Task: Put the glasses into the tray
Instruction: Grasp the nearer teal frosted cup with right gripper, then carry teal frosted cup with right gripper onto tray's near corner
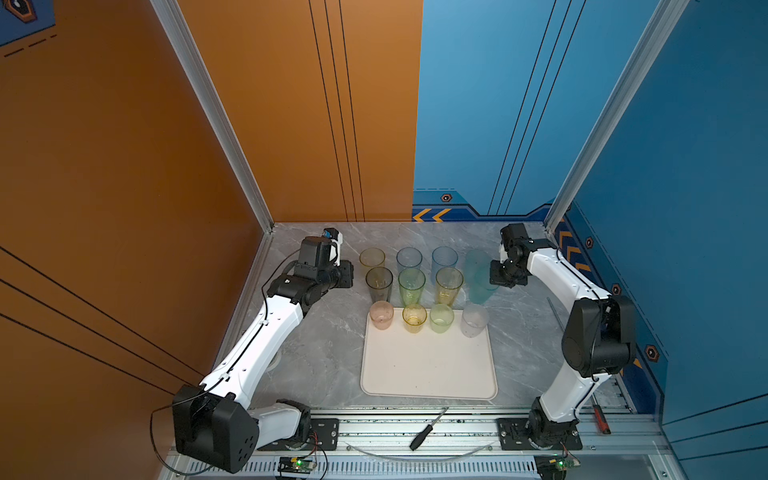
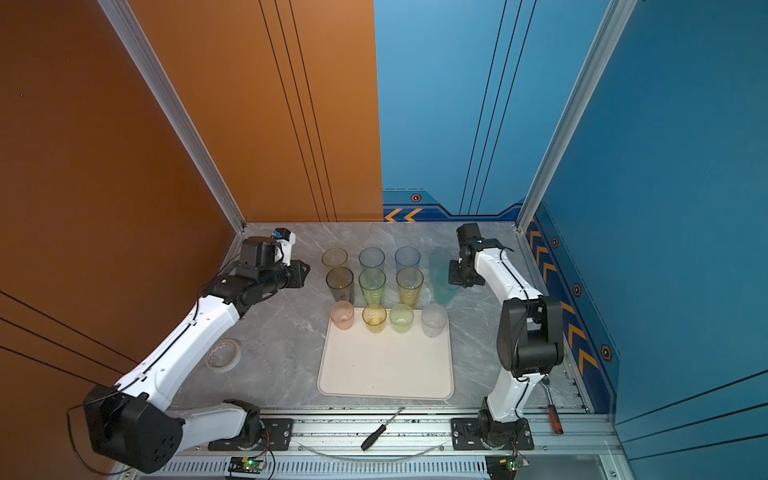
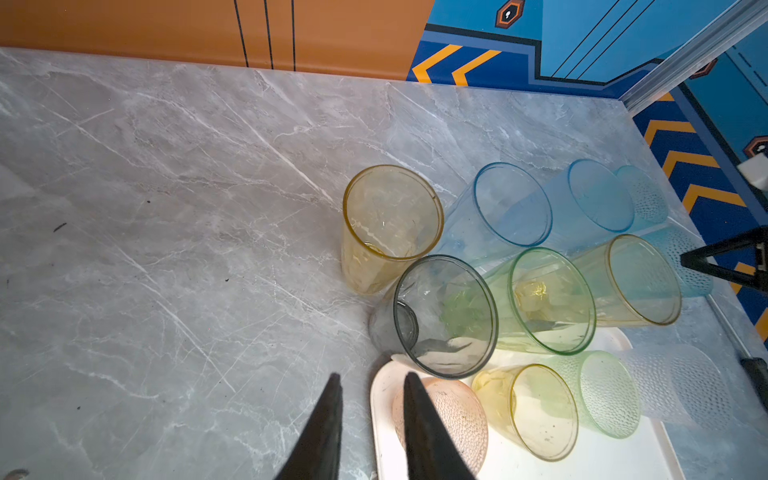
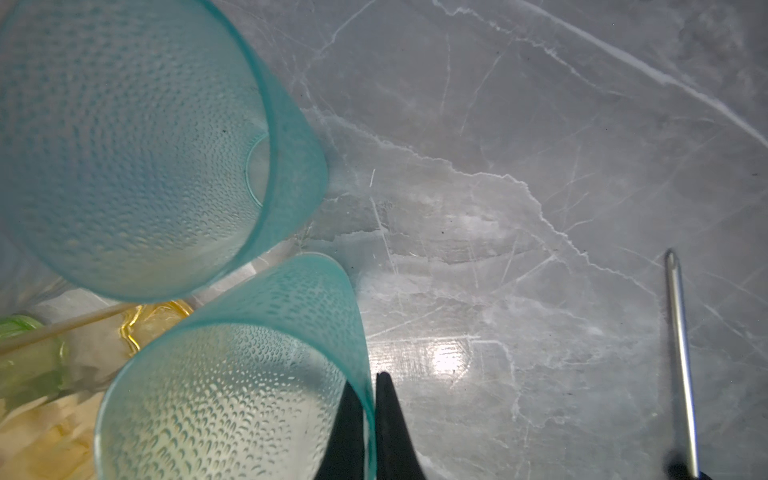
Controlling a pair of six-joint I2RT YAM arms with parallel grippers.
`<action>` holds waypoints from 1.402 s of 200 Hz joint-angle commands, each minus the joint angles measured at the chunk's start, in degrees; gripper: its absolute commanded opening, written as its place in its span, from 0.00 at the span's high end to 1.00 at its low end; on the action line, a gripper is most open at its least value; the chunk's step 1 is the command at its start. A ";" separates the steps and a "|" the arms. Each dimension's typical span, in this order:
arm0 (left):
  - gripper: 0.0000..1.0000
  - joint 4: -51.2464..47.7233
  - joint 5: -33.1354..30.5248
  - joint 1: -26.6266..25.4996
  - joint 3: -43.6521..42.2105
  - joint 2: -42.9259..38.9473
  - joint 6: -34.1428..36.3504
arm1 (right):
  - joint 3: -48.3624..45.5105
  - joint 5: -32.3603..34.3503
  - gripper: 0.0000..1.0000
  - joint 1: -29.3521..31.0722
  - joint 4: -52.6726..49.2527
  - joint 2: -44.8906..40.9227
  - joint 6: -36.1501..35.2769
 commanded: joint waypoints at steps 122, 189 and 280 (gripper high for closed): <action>0.73 3.54 -2.59 3.23 -4.83 -1.45 -3.56 | 5.89 3.21 1.00 28.32 -5.58 -30.86 -5.11; 0.72 2.32 -2.50 3.35 -4.57 -3.32 -3.52 | 10.49 0.10 1.00 48.32 -5.07 -15.11 -5.89; 0.72 1.23 -1.35 3.97 -4.04 -2.89 -2.60 | 21.62 2.95 1.00 55.43 -10.10 6.16 -6.50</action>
